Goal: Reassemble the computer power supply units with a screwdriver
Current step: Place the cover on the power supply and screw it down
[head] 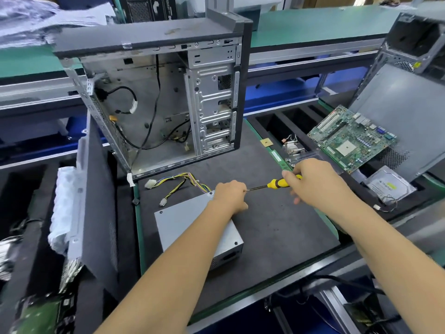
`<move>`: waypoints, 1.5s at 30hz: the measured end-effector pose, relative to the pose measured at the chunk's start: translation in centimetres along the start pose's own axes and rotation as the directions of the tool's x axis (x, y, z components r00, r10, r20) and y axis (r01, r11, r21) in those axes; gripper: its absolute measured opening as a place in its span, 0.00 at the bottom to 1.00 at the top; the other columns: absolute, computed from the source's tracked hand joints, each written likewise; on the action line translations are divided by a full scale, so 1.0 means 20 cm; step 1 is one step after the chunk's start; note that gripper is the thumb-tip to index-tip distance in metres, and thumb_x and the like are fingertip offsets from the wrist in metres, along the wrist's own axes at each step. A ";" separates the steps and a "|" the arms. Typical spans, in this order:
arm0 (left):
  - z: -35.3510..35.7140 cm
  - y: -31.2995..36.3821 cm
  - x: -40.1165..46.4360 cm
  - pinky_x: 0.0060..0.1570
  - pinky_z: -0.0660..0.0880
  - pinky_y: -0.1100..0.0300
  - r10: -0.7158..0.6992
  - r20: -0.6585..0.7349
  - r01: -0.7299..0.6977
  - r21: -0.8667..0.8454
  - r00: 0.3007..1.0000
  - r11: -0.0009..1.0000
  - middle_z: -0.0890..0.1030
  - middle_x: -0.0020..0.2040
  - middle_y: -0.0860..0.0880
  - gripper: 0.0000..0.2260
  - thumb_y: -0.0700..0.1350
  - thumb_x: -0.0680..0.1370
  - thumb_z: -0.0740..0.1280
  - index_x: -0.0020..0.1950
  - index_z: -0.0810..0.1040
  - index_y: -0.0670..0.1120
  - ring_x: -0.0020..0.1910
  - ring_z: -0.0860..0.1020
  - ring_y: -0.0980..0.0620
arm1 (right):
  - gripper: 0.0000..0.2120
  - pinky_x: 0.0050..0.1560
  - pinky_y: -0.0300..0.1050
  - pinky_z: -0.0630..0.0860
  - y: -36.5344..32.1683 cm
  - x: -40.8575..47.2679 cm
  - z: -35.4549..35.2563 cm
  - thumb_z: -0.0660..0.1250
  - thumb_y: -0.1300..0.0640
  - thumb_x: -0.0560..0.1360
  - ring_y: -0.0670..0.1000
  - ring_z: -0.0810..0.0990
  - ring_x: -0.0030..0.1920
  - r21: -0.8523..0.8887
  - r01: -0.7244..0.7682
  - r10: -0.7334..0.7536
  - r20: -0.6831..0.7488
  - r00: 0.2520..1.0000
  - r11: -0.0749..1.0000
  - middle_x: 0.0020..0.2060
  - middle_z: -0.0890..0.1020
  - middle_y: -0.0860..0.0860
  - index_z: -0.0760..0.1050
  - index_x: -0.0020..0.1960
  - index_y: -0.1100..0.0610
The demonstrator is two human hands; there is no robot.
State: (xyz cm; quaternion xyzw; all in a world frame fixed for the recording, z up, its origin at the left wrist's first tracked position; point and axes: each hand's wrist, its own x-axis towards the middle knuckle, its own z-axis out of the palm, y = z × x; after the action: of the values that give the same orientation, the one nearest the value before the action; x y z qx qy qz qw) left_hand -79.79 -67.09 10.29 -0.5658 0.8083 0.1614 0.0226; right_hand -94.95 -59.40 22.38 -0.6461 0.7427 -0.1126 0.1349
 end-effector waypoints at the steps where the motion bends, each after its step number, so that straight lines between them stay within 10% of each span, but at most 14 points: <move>1: -0.03 -0.02 -0.03 0.44 0.65 0.58 -0.024 -0.063 0.017 -0.115 0.998 0.993 0.79 0.51 0.44 0.02 0.42 0.74 0.65 0.45 0.76 0.45 0.50 0.77 0.41 | 0.17 0.41 0.46 0.78 0.00 0.00 -0.02 0.59 0.52 0.80 0.49 0.81 0.33 0.086 0.005 -0.005 0.003 1.000 0.996 0.29 0.83 0.52 0.77 0.39 0.61; 7: -0.22 -0.22 -0.32 0.37 0.72 0.61 -0.371 -0.239 -0.028 -0.870 0.897 0.493 0.78 0.31 0.48 0.10 0.33 0.74 0.64 0.34 0.69 0.42 0.32 0.78 0.54 | 0.11 0.31 0.36 0.71 -0.08 -0.05 -0.07 0.59 0.59 0.81 0.47 0.83 0.32 0.742 -0.038 -0.001 0.051 0.999 0.669 0.35 0.83 0.53 0.78 0.46 0.59; 14: -0.11 -0.41 -0.75 0.32 0.72 0.64 -0.448 -0.059 -0.043 -0.998 0.892 0.048 0.75 0.37 0.40 0.12 0.29 0.74 0.66 0.34 0.69 0.41 0.30 0.76 0.51 | 0.04 0.30 0.37 0.68 -0.47 -0.13 0.34 0.62 0.64 0.78 0.43 0.73 0.28 0.653 -0.192 -0.195 0.472 0.860 0.733 0.41 0.73 0.54 0.69 0.48 0.56; 19: -0.08 -0.45 -0.83 0.42 0.76 0.54 -0.415 0.063 0.006 -0.991 0.908 -0.137 0.78 0.56 0.38 0.13 0.35 0.71 0.72 0.53 0.73 0.39 0.37 0.79 0.45 | 0.04 0.31 0.36 0.68 -0.57 -0.20 0.57 0.67 0.58 0.76 0.46 0.70 0.31 0.695 -0.027 -0.248 0.292 0.924 0.719 0.38 0.74 0.49 0.72 0.45 0.51; 26: -0.06 -0.49 -0.89 0.38 0.80 0.61 -0.376 0.019 0.000 -0.999 0.927 -0.049 0.84 0.38 0.44 0.01 0.35 0.79 0.66 0.48 0.77 0.39 0.35 0.83 0.52 | 0.03 0.34 0.40 0.69 -0.62 -0.27 0.66 0.68 0.55 0.75 0.46 0.72 0.32 0.606 0.209 -0.295 0.044 0.955 0.768 0.30 0.77 0.46 0.81 0.47 0.52; 45: -0.01 -0.53 -0.96 0.41 0.80 0.60 -0.337 -0.165 -0.106 -0.977 0.927 0.186 0.82 0.40 0.43 0.06 0.30 0.81 0.59 0.51 0.71 0.40 0.37 0.83 0.53 | 0.04 0.36 0.47 0.69 -0.60 -0.30 0.68 0.72 0.59 0.71 0.53 0.73 0.36 0.266 0.505 -0.500 -0.093 0.861 0.821 0.32 0.74 0.48 0.79 0.40 0.58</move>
State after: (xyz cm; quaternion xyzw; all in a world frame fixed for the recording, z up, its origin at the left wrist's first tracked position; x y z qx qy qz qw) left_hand -63.12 -52.99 12.23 -0.5290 0.4644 0.5323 -0.4702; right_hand -78.45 -55.06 14.11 -0.7918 0.5240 -0.2547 0.1835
